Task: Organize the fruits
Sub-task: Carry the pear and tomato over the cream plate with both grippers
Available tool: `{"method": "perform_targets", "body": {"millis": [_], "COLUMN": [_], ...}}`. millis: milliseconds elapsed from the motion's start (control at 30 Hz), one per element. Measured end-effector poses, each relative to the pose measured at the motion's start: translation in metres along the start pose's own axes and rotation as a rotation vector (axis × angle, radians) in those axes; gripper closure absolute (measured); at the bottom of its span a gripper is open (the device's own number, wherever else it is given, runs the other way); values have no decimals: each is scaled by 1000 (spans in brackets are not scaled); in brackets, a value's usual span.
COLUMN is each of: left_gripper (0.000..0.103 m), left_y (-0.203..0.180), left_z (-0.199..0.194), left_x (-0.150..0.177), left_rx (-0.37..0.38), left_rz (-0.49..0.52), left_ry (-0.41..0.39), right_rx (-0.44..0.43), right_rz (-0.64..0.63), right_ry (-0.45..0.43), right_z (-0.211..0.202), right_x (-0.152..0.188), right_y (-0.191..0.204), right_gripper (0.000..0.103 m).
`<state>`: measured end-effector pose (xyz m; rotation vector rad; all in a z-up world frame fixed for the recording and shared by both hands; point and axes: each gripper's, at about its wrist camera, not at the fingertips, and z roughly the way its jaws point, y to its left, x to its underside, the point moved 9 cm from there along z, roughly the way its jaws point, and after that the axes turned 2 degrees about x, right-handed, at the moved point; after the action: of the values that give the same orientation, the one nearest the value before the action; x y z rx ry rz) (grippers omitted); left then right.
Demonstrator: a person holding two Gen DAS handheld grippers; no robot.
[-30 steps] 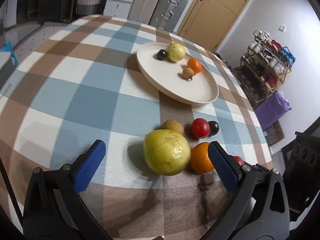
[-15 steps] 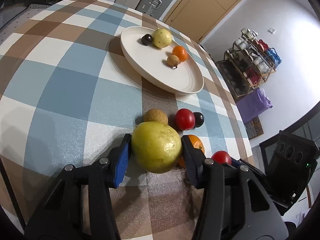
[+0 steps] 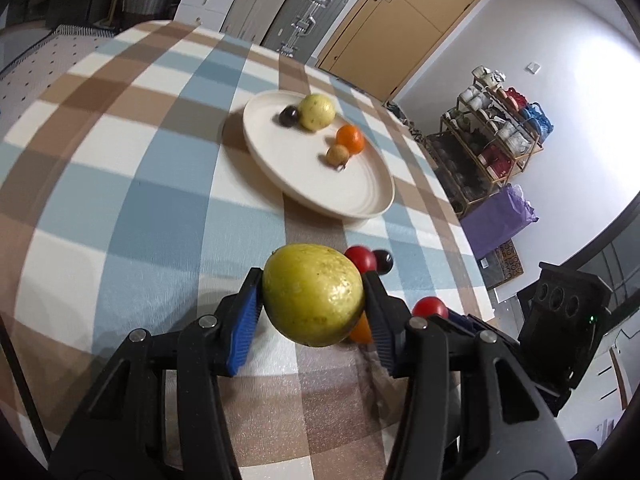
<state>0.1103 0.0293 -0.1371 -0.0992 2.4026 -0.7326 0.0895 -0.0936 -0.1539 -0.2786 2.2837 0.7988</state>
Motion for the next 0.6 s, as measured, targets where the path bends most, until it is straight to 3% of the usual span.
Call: {"method": "perform_targets", "body": {"millis": [400,600], "left_gripper": [56,56], "left_y": [-26,-34], "left_z": [2,20], "left_x": [-65,-106], "left_rx": [19,27], "left_rz": [73,76], "left_ry": [-26,-17], "right_rx": [54,81], "right_rz": [-141,-229], "right_ry": [-69,-47], "right_z": [-9,11], "right_x": [-77,-115], "right_y": [12,18], "right_gripper": [71,72]}}
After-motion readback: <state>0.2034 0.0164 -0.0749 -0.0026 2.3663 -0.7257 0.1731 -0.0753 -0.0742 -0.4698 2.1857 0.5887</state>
